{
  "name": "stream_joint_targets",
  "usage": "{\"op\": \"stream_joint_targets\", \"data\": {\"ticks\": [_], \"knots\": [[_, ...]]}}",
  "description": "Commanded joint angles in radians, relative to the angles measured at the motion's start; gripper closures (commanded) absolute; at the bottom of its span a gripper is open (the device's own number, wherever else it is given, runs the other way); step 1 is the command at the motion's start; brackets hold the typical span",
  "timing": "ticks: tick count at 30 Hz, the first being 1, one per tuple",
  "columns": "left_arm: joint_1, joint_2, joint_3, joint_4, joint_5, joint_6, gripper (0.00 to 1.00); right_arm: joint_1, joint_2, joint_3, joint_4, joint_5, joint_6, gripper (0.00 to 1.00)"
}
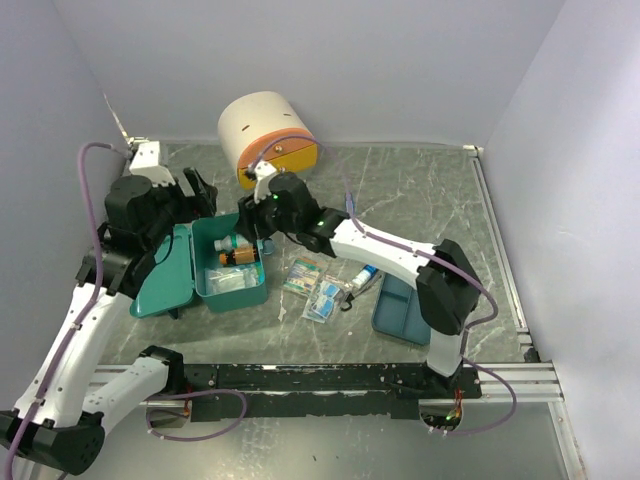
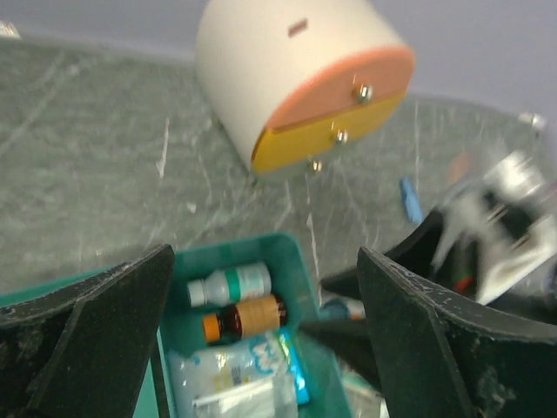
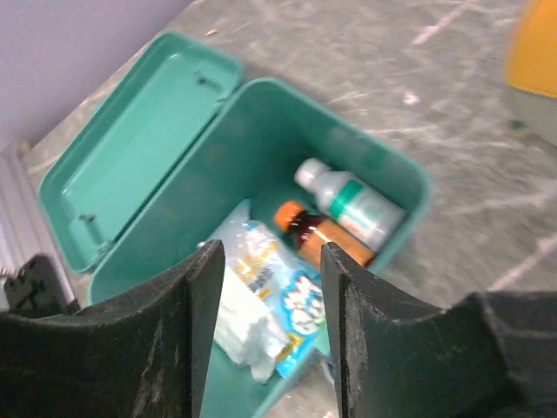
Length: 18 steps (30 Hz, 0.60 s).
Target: Organize the medicine kit
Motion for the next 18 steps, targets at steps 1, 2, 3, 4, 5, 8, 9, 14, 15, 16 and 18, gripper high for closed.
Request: {"op": "stream_joint_targets", "data": {"ticks": [1,2,3,4,5,8,9,14,15,16,18], "knots": [[-0.003,-0.009,-0.074,-0.067,0.102,0.006,0.02,-0.046,-0.087,-0.089,0.058,0.194,0.12,0.51],[-0.003,-0.006,-0.084,-0.081,0.114,-0.009,0.02,-0.058,-0.109,-0.113,0.049,0.24,0.142,0.5],[-0.003,-0.002,-0.096,-0.092,0.129,-0.025,0.06,-0.07,-0.131,-0.14,0.04,0.279,0.167,0.49],[-0.003,0.003,-0.11,-0.1,0.138,-0.043,0.09,-0.085,-0.153,-0.17,0.031,0.315,0.197,0.48],[-0.003,0.007,-0.121,-0.11,0.142,-0.06,0.11,-0.102,-0.173,-0.197,0.017,0.34,0.227,0.47],[-0.003,0.024,-0.143,-0.154,0.099,-0.106,0.13,-0.162,-0.222,-0.265,-0.045,0.371,0.308,0.46],[-0.003,0.029,-0.146,-0.167,0.076,-0.114,0.12,-0.18,-0.232,-0.288,-0.067,0.369,0.326,0.45],[-0.003,0.065,-0.148,-0.234,-0.034,-0.164,0.07,-0.276,-0.23,-0.337,-0.231,0.28,0.388,0.45],[-0.003,0.069,-0.149,-0.246,-0.059,-0.182,0.06,-0.297,-0.228,-0.359,-0.234,0.226,0.385,0.44],[-0.003,0.072,-0.151,-0.257,-0.081,-0.198,0.05,-0.317,-0.227,-0.376,-0.235,0.172,0.378,0.44],[-0.003,0.068,-0.158,-0.252,-0.096,-0.21,0.05,-0.341,-0.222,-0.402,-0.24,0.092,0.356,0.44]]}}
